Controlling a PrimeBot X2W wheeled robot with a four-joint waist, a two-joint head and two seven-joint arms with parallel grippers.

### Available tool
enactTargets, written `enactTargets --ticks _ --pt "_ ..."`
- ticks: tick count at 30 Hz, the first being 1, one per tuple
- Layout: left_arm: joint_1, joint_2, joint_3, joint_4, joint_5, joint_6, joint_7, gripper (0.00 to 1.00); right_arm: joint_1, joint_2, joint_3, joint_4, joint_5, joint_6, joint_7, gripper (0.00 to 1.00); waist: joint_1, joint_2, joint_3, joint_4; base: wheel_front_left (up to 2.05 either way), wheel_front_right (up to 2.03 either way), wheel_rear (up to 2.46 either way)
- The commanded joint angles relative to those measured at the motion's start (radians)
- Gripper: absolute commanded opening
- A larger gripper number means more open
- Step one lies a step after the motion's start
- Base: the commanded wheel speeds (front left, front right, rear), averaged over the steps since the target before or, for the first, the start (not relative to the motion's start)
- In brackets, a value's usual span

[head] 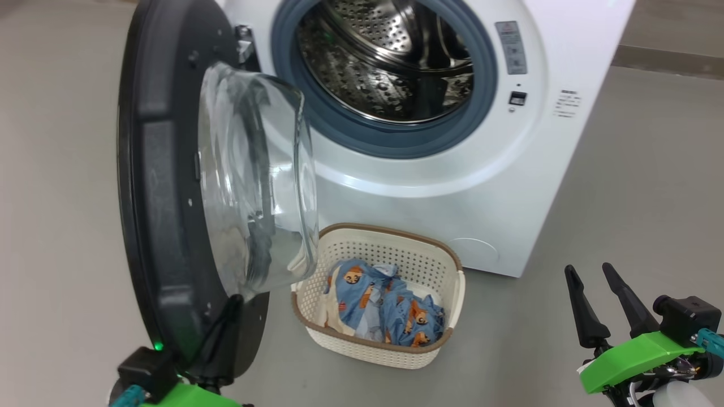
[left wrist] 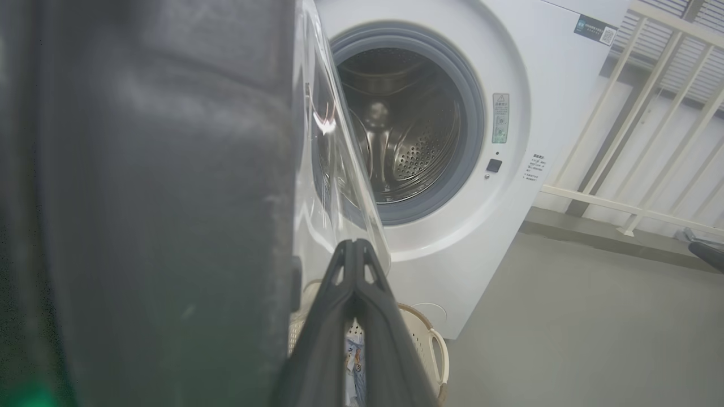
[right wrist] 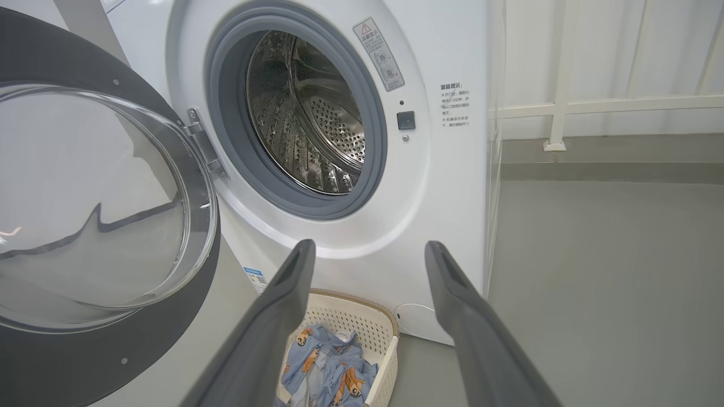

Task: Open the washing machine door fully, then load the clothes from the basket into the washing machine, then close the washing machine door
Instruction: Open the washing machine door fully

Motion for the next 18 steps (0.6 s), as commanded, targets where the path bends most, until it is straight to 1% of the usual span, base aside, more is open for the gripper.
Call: enactTargets --ticks 1,9,14,18 --pt "-0.033 0.032 0.055 -0.027 -0.01 0.014 -0.002 0.0 -0.018 -0.014 0.012 -0.019 0.012 0.005 -0.012 1.0 0.0 0.0 0.001 0.019 0.0 0.0 0.0" --pt "-0.064 0.09 0.109 0.001 -0.032 0.03 0.026 0.0 -0.02 -0.01 0.009 -0.016 0.012 0.005 -0.012 1.0 0.0 0.0 0.008 0.064 0.0 0.0 0.0" --pt "-0.113 0.137 0.135 0.034 -0.044 0.02 0.044 0.0 -0.028 -0.011 0.006 -0.018 0.009 0.005 -0.012 1.0 0.0 0.0 0.028 0.089 0.0 0.0 0.0" --pt "-0.144 0.15 0.146 0.06 -0.059 0.008 0.049 0.0 -0.035 -0.012 0.004 -0.019 0.007 0.005 -0.012 1.0 0.0 0.0 0.043 0.104 0.0 0.0 0.0"
